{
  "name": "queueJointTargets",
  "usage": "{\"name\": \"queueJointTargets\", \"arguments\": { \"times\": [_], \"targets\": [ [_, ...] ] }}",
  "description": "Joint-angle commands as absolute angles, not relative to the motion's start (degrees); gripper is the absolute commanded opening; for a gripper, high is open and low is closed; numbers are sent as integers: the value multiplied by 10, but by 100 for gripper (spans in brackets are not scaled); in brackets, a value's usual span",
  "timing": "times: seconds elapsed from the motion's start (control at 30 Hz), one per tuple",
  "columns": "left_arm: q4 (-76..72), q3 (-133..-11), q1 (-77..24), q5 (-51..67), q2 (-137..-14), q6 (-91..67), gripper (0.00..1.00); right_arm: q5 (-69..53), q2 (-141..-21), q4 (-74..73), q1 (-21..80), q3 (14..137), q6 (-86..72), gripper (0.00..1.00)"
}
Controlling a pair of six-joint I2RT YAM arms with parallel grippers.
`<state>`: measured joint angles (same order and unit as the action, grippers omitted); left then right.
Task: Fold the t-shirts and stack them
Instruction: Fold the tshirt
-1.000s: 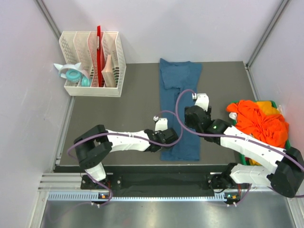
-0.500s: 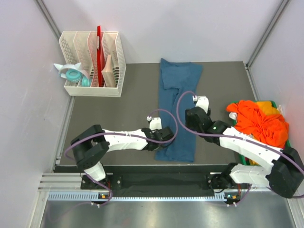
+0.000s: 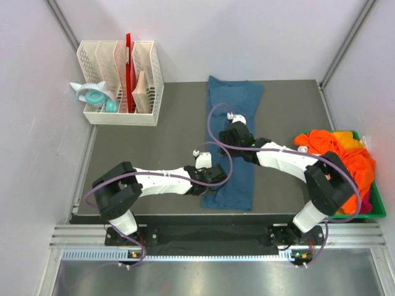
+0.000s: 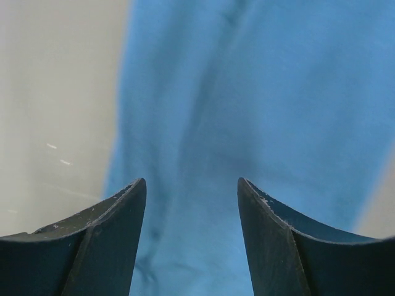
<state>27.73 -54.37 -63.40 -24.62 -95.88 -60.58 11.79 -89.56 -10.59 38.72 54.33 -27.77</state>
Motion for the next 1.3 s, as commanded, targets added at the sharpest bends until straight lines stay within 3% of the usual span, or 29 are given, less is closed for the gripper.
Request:
{"name": "queueJointTargets", "arguments": {
  "times": [0.0,0.5,0.93,1.27],
  "targets": [
    [309,-533,-628,-256,-943,-576,0,62,-940,-60,383,601,-289,61],
    [305,-549,-628,-242,-940,-566,0,155,-1087,-154,380,663,-269,54],
    [329,-552,-628,-254,-912,-555,0,239,-1121,-249,356,689,-285,26],
    [361,-527,-627,-265,-882,-589,0,259,-1123,-268,332,681,-291,26]
  ]
}}
